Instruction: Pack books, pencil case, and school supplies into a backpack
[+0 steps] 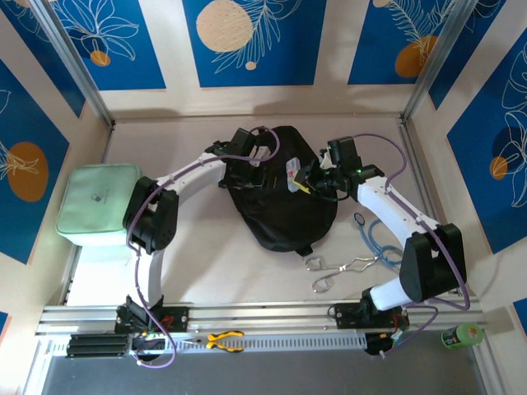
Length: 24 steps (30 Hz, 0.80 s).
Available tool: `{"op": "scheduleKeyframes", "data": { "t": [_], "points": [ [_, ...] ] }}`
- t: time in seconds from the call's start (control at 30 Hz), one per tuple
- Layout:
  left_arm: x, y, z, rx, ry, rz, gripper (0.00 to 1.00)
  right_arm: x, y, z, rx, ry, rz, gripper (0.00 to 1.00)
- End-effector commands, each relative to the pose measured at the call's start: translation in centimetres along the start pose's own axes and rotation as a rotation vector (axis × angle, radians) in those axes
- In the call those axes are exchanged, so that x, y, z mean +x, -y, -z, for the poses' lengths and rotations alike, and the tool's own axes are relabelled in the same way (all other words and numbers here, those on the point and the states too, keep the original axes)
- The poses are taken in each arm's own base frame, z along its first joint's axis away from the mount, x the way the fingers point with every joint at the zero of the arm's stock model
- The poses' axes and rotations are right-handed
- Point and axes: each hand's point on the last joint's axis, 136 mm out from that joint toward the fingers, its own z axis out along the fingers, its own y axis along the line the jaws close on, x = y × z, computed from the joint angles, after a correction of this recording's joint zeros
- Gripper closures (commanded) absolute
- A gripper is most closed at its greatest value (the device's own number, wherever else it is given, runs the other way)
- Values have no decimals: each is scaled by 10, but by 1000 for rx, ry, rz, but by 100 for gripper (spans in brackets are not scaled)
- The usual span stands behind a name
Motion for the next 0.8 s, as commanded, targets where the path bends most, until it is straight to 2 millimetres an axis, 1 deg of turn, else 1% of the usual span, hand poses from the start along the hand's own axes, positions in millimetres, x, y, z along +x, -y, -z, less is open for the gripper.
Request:
{"op": "scheduleKeyframes", "data": {
  "t": [0.0, 0.07, 0.17, 0.27, 0.37, 0.47, 0.6, 0.7, 0.77],
  "points": [
    [4, 20, 6, 57, -20, -47, 67, 11, -2, 4, -29, -53, -14, 93],
    [10, 27, 9, 74, -16, -72, 73, 13, -7, 3, -50, -75, -4, 93],
    [18, 34, 12, 95, -5, -117, 76, 17, -13, 0, -80, -110, 1, 93],
    [26, 39, 12, 136, -8, -154, 77, 21, -16, -5, -103, -143, -3, 93],
    [29, 51, 16, 202, 8, -187, 77, 26, -14, -10, -96, -174, -13, 93],
    [31, 60, 21, 245, 23, -224, 73, 32, -7, -14, -69, -194, -32, 93],
    [39, 56, 19, 230, 8, -242, 69, 42, 4, -14, -42, -211, -56, 93],
    [49, 51, 15, 226, -16, -243, 69, 56, 15, -12, -23, -234, -83, 93],
    [57, 54, 17, 254, -38, -255, 66, 67, 28, -11, 3, -250, -113, 93]
  ]
}}
